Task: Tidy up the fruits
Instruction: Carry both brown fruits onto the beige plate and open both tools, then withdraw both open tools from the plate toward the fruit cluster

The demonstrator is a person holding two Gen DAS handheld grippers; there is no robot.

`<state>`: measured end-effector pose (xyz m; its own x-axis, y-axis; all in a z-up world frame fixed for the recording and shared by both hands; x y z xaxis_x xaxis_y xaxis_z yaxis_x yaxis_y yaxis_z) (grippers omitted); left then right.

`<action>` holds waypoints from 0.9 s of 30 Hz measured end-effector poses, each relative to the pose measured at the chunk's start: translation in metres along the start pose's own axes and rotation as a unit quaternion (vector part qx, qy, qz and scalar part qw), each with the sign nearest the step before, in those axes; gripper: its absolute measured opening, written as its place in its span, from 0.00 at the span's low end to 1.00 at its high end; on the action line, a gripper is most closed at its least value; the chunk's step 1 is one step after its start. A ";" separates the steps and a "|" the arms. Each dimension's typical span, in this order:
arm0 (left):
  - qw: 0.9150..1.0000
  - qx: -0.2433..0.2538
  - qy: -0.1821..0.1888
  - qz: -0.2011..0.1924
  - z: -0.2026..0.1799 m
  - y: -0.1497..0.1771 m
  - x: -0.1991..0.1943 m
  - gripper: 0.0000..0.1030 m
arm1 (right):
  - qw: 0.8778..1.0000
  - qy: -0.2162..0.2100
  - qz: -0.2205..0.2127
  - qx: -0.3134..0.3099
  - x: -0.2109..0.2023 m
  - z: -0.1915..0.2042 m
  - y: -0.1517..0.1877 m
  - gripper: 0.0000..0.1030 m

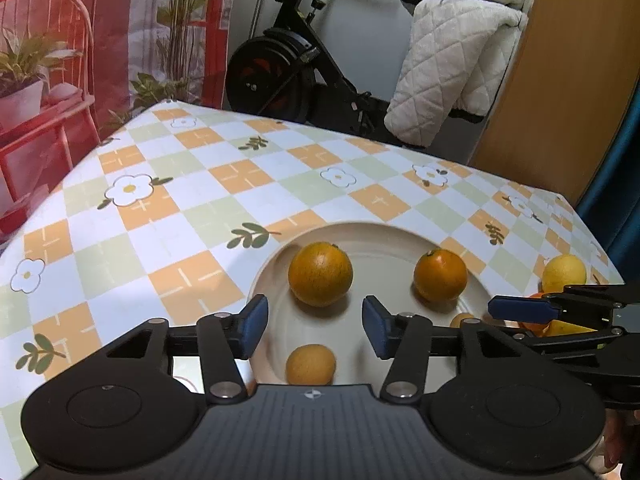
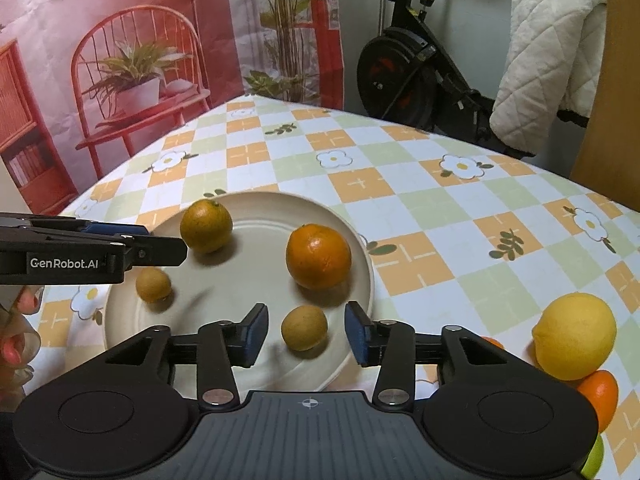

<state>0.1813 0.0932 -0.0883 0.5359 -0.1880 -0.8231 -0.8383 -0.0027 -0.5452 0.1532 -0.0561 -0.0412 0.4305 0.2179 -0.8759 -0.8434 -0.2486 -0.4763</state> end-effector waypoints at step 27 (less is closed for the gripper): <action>0.997 0.045 0.008 -0.056 -0.090 0.022 -0.054 0.86 | 0.987 0.076 -0.110 0.095 -0.122 -0.095 0.093 0.94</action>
<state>0.1254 0.0151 -0.0418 0.6230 -0.2072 -0.7542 -0.7608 0.0632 -0.6459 0.0525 -0.1951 0.0137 0.6407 0.0998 -0.7613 -0.7631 -0.0275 -0.6457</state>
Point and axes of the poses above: each gripper's, at about its wrist camera, not at the fingertips, and x roughly the way its jaws point, z to its left, y to its underside, the point moved 1 cm from there along x, roughly the way its jaws point, and after that the axes turned 13 degrees about z, right-handed, at the moved point
